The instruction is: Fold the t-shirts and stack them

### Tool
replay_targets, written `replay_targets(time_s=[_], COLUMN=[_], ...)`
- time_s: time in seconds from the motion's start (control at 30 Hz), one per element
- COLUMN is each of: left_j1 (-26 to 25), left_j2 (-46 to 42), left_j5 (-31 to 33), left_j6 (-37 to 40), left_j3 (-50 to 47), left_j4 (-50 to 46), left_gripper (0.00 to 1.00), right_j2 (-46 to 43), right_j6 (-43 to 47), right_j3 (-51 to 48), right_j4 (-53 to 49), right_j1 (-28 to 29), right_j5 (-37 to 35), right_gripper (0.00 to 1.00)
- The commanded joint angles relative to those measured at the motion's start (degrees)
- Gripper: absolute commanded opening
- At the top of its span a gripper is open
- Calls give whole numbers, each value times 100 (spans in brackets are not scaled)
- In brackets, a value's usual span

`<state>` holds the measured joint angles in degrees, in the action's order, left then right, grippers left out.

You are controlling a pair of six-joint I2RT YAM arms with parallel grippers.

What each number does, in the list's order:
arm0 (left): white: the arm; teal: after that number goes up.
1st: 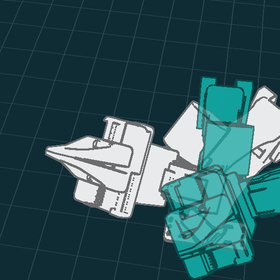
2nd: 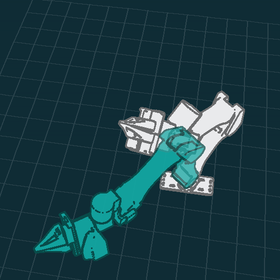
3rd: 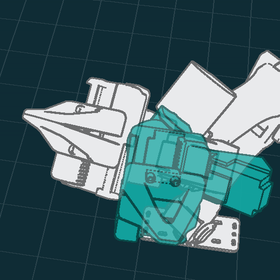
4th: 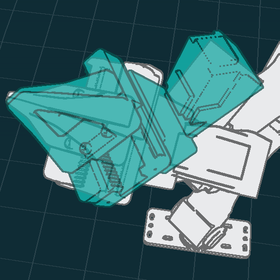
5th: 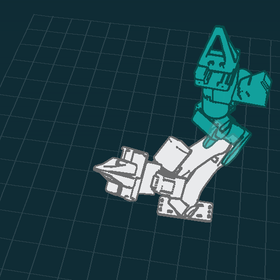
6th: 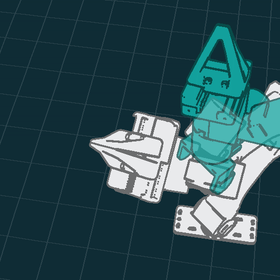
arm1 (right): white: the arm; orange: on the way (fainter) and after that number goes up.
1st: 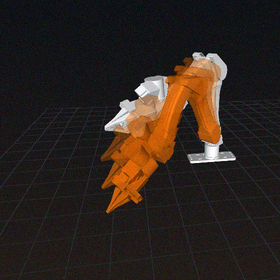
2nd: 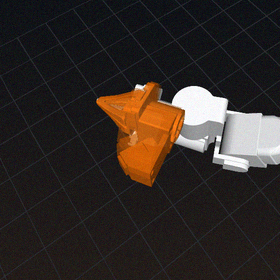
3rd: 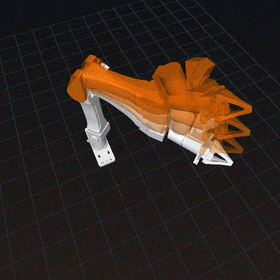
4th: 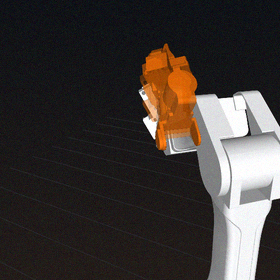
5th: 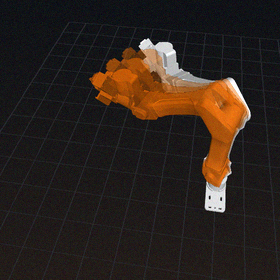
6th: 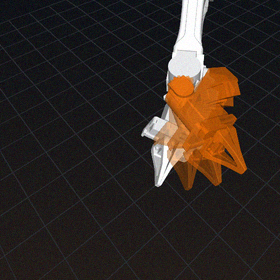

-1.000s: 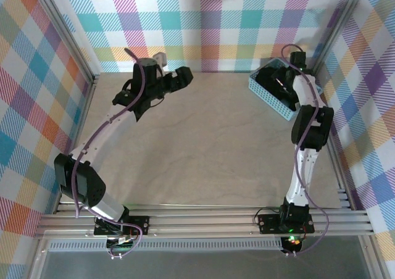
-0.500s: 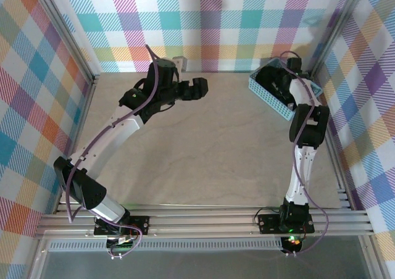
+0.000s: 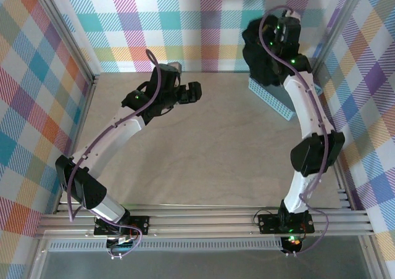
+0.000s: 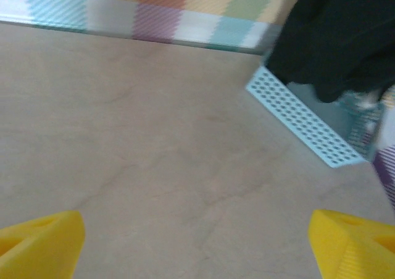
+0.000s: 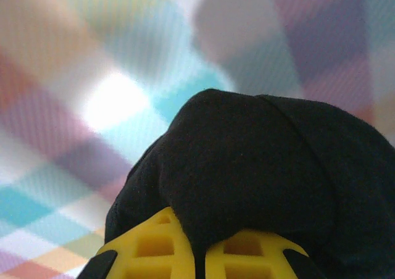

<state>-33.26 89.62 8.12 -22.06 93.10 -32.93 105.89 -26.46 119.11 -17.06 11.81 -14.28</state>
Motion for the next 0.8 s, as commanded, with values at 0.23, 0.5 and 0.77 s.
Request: replay_targets(time_s=[0.23,0.5,0.77], left_j1=[197,582,529], left_j2=[-654,-1428,-1747], left_j5=[2269,2271,455], left_j6=[-524,-807,-606], left_j3=[-210,-1016,-1894], left_j4=[-1099,-1559,-1107], left_gripper=[96,96,88], right_j2=[-789,4,23], right_j6=[743,-271,-560], right_j3=[-747,-1774,-2565], right_j4=[73,-675,-752], right_j1=[1892,2694,2299], right_j5=[167,1903,2247], right_gripper=[0,18,65])
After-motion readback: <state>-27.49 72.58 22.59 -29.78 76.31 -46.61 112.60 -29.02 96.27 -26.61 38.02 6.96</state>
